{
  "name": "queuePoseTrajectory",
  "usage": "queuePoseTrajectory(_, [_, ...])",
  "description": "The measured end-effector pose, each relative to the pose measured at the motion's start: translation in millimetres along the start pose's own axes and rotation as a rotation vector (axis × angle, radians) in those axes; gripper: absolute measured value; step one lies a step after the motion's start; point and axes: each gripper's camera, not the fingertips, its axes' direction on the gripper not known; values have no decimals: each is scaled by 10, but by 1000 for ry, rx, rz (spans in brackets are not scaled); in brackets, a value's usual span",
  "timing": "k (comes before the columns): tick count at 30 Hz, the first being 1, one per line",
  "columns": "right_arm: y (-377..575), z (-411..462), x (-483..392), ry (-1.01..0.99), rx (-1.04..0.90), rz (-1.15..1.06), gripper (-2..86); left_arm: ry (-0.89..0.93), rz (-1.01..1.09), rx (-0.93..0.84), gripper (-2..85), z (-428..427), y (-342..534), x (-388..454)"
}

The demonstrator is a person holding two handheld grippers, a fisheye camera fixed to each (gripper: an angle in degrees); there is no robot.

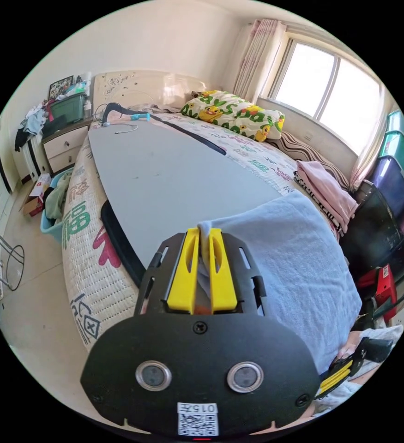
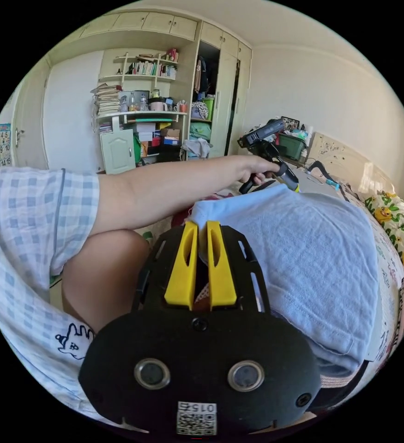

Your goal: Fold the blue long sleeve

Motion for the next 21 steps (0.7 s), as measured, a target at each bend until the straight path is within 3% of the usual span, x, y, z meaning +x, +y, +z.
queuePoseTrajectory(6, [-51, -406, -42, -182, 67, -16, 49, -4, -4, 6, 24, -43, 19, -83])
queuePoseTrajectory(9, [-102, -650, 55, -112, 125, 28, 41, 20, -19, 8, 30, -62, 32, -200])
queuePoseTrajectory(13, [-267, -687, 168, -67, 38, 23, -1, 29, -24, 3, 40, -77, 29, -327])
queuePoseTrajectory(18, [-479, -1204, 514, -262, 76, 106, 3, 205, -155, 106, 67, -352, 80, -805])
queuePoseTrajectory(21, [-581, -1797, 1001, -308, 175, 145, 51, 193, -142, 102, 102, -449, 159, -1037])
